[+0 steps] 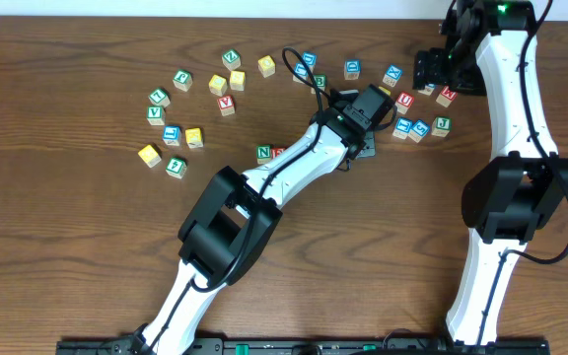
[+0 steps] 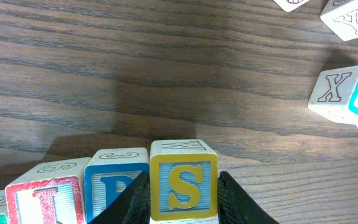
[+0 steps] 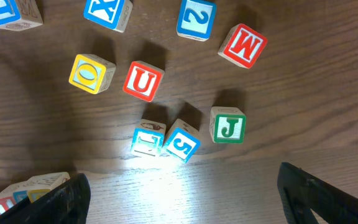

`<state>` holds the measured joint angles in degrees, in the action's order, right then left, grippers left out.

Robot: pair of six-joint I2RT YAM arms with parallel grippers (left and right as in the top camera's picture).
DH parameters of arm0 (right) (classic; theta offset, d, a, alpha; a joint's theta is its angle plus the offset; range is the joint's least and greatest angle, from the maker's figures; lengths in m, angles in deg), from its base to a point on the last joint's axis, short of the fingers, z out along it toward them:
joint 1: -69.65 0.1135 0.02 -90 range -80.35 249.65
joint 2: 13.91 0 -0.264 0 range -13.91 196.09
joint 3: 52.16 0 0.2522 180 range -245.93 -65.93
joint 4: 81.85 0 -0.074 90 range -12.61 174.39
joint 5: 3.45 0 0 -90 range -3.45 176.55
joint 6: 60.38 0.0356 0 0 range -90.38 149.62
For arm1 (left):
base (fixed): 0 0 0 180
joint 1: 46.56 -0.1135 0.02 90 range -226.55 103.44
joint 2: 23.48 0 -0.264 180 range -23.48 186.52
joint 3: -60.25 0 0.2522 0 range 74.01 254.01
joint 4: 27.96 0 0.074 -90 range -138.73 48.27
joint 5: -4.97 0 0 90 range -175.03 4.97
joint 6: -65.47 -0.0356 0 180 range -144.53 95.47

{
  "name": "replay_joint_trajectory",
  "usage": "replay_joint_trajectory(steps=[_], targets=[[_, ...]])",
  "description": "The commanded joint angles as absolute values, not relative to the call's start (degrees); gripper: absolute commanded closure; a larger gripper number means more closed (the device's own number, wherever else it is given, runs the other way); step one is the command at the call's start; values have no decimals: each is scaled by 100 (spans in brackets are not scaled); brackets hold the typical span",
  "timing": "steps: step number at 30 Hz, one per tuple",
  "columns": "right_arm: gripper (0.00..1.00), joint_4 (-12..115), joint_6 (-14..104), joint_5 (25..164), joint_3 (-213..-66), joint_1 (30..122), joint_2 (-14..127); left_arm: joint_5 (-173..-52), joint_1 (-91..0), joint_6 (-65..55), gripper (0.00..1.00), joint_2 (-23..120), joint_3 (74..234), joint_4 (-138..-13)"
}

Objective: Spell out NEURIPS
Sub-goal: 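Lower the yellow S block right of the blue P block and release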

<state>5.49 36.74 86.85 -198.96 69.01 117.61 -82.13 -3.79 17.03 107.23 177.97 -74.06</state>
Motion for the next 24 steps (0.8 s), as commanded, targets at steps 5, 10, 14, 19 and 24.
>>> replay_joint_trajectory(steps=[5, 10, 14, 19, 24], targets=[[9, 527, 3639, 8715, -20016, 6857, 11755, -8357, -432, 1782, 57, 10813, 17725, -7509], [9, 527, 3639, 8715, -20016, 6857, 11755, -8357, -432, 1782, 56, 10810, 17725, -7509], [9, 527, 3639, 8715, -20016, 6857, 11755, -8353, -438, 1771, 56, 10751, 17734, -7507], [9, 530, 3639, 8715, -20016, 6857, 11755, -8351, -554, 1209, 56, 10332, 17898, -7612], [9, 556, 3639, 8715, -20016, 6857, 11755, -8349, -856, 844, 56, 9493, 17946, -7822]])
